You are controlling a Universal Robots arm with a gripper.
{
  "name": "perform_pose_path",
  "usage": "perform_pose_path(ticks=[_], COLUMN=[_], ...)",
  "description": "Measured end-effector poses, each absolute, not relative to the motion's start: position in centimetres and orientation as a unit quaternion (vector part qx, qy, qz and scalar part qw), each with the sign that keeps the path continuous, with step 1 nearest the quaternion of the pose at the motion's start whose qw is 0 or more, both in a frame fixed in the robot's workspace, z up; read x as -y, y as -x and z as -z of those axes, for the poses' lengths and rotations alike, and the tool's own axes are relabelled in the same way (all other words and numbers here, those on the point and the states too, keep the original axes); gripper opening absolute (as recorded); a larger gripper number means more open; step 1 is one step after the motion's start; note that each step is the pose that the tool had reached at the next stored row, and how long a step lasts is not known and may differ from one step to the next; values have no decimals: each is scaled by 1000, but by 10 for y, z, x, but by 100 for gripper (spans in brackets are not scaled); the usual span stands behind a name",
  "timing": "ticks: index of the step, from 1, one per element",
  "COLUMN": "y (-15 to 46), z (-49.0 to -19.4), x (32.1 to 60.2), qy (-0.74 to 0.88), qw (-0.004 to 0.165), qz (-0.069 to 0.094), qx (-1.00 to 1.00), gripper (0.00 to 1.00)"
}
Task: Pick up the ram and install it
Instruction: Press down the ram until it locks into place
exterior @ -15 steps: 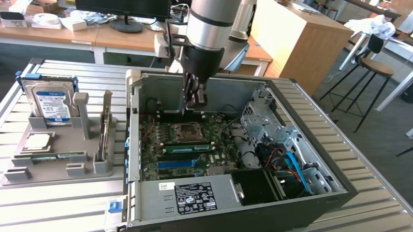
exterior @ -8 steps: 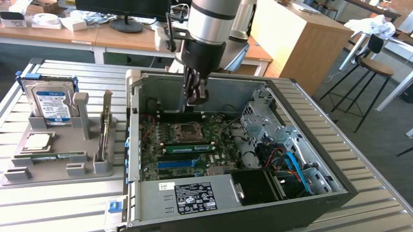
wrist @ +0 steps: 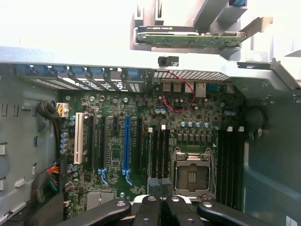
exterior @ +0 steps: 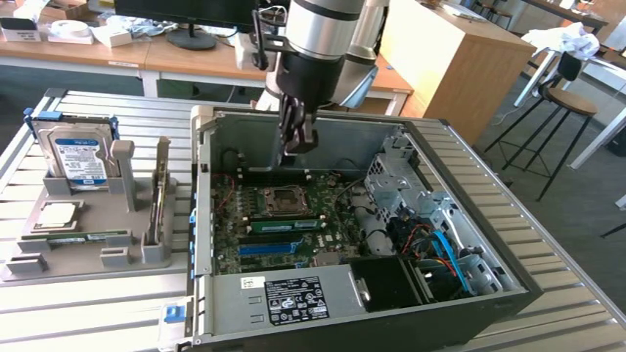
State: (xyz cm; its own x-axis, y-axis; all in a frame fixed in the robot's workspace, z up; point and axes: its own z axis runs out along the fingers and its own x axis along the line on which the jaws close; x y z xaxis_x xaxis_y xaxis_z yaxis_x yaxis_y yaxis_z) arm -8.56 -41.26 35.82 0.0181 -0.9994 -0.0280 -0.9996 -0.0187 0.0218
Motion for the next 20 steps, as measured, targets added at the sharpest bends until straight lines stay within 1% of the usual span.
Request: perform_pose_path(ticks=[9, 20], y=[86, 80], z=[-364, -364], x=[413, 413], qy=[713, 713], qw=[2, 2], qz=[-18, -18], qx=[-700, -700], gripper=[10, 10])
